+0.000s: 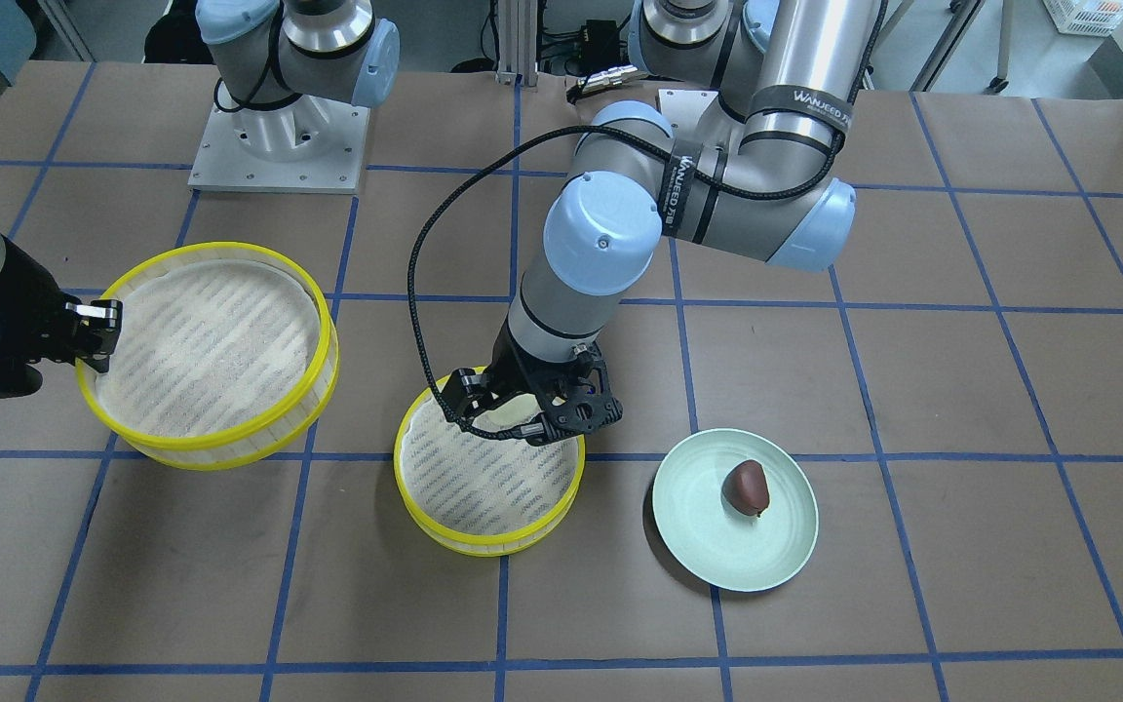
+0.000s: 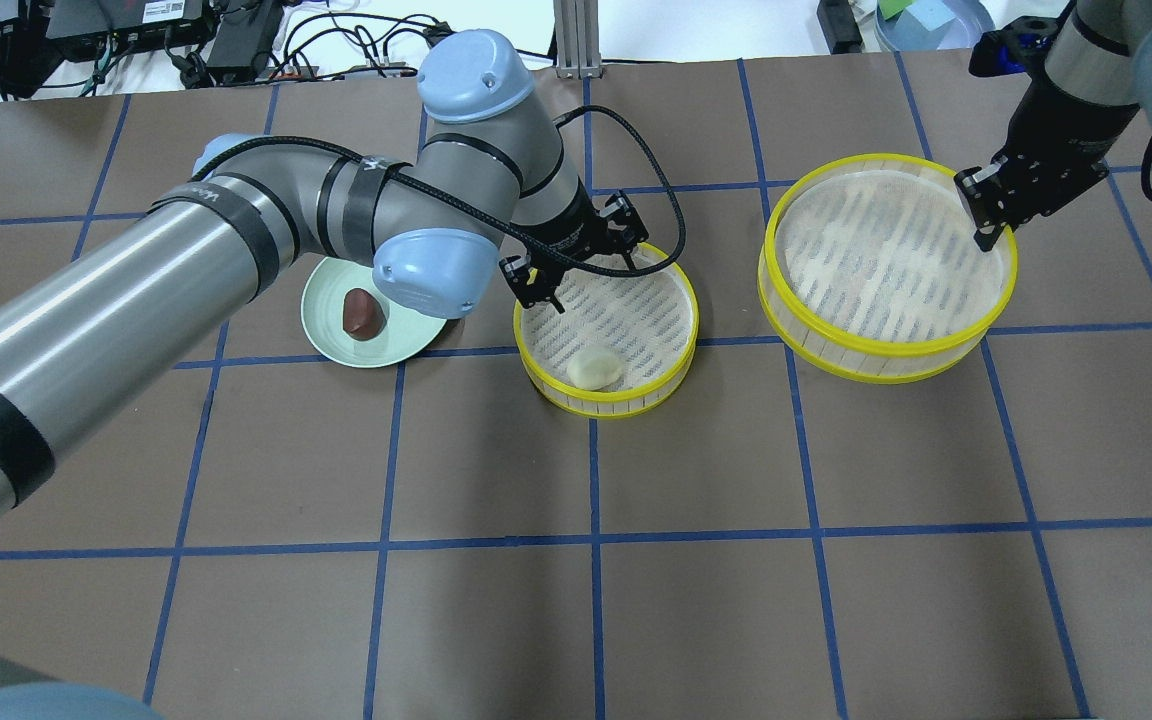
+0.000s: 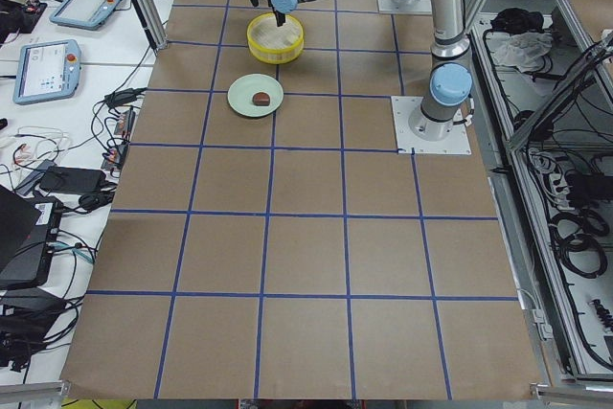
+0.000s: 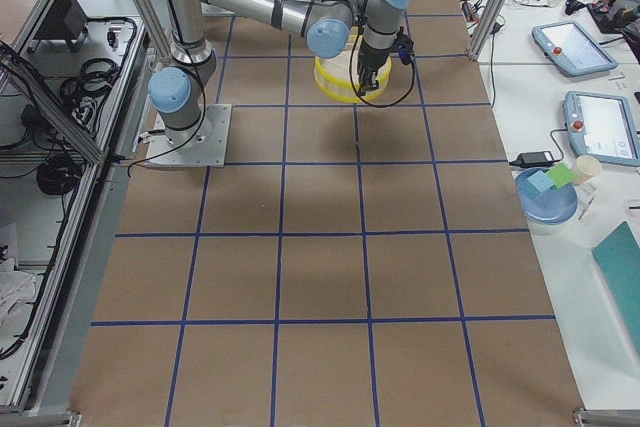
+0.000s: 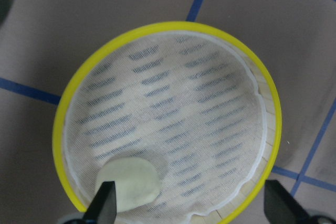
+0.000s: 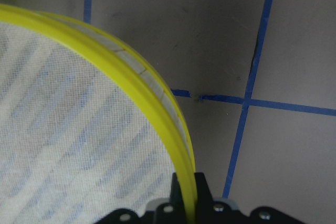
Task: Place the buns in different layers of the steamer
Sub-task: 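Restack the top tier with the right gripper while the left returns to the bowl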
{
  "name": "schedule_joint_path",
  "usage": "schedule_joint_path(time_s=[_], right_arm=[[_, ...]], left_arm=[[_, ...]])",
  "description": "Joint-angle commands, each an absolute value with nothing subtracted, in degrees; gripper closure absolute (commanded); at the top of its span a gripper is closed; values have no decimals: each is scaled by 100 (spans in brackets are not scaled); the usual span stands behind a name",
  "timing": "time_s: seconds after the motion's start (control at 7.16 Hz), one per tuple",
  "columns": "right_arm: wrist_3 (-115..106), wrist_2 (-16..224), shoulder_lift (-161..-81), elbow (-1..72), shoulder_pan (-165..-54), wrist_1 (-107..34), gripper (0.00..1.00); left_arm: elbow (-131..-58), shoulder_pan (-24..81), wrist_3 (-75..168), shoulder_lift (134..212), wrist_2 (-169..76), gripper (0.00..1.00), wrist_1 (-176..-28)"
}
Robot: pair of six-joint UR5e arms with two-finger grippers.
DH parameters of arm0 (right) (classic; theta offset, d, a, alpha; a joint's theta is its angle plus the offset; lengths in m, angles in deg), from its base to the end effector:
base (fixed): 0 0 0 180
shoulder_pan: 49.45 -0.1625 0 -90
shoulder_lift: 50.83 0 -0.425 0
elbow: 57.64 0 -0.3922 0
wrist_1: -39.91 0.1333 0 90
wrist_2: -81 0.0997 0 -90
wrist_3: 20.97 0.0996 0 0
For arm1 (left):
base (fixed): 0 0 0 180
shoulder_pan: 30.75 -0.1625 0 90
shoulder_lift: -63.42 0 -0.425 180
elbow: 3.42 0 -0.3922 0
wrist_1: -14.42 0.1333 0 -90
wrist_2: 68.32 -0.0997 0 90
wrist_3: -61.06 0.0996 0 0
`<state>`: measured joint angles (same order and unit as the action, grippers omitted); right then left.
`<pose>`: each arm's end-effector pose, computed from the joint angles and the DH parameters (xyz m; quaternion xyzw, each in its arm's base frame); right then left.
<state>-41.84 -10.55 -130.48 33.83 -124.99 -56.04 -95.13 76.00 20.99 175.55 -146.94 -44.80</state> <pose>-0.0107 -0.5644 0.3910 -0.0565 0.9970 0.0529 0.0027 -0.3279 -0.5588 0.3128 0.1949 -0.9740 0.0059 0.1157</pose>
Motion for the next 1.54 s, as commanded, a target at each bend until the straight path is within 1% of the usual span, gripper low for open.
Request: schedule_joint_path(time_s=[0.0, 0.14, 0.28, 0.42, 0.56, 0.7, 0.98, 1.4], right_arm=[[-3165, -1040, -12967, 3359, -13192, -5711, 100], [-2212, -1040, -12871, 3315, -13764, -5982, 100], [-1567, -1040, -12548, 3297, -14213, -6385, 100], [-1143, -1032, -12397, 3262, -14574, -6763, 100], [-1017, -988, -12134, 3236, -14674, -6837, 100], [-763, -744, -12036, 3218, -14692, -7090, 100], [-822, -671, -11991, 3235, -14692, -7092, 100], [-962, -680, -11965, 3288, -14797, -7039, 100]], left_arm=[[-9508, 7123, 3310, 17277, -15146, 0, -4447], [-9509, 6912, 3807, 17189, -15207, 0, -4525], [-9552, 6631, 4169, 17110, -15321, 0, -4569], [-9605, 6237, 4695, 17100, -15557, 0, -4622], [-9605, 5920, 5448, 17109, -15585, 0, -4849], [-9666, 5829, 5665, 17161, -15646, 0, -4886], [-10156, 5802, 5755, 17301, -15867, 0, -4790], [-10221, 5784, 6405, 17670, -16261, 2, -4527]])
